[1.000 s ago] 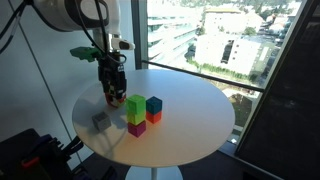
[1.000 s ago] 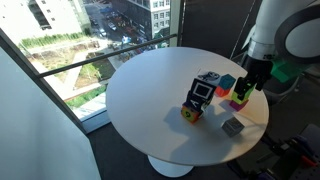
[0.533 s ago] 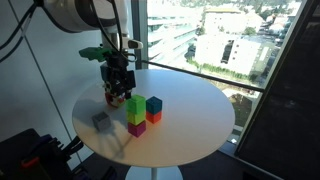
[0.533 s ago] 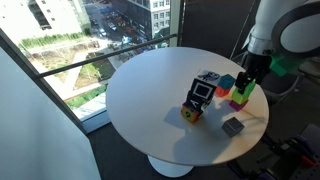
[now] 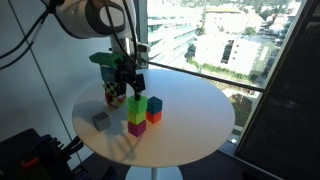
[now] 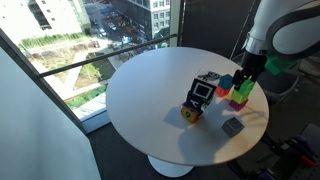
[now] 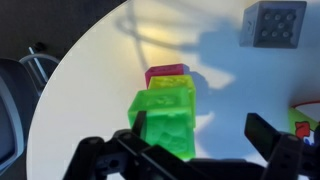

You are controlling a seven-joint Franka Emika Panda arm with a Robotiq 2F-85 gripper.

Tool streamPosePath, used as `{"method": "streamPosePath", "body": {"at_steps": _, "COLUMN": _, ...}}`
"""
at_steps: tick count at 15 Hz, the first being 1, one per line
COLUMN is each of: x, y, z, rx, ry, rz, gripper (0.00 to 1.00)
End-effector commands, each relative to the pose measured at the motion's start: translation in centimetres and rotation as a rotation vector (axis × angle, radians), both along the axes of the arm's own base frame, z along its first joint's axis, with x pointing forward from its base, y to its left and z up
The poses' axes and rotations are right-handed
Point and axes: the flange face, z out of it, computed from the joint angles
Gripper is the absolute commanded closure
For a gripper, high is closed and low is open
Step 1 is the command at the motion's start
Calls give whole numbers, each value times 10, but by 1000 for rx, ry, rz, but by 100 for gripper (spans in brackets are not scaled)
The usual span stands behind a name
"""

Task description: Put the grey block on the table, then use the green block to knock off the yellow block from the pink block, then put the green block on the yellow block

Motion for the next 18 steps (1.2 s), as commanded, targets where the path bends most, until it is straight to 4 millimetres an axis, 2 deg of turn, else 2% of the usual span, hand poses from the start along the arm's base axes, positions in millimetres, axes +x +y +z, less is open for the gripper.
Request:
{"method": "streamPosePath", "body": {"at_steps": 1, "x": 12, "y": -11, "z": -2, "rx": 20, "ry": -12, "rz": 8, "gripper": 0}}
{"method": "streamPosePath", "body": {"at_steps": 4, "x": 13, "y": -14, "z": 0, "rx": 26, "ry": -7, "rz": 11, "gripper": 0}}
{"method": "streamPosePath", "body": {"at_steps": 18, "x": 9, "y": -16, "z": 31, "rx": 68, "ry": -23, "rz": 55, "gripper": 0}}
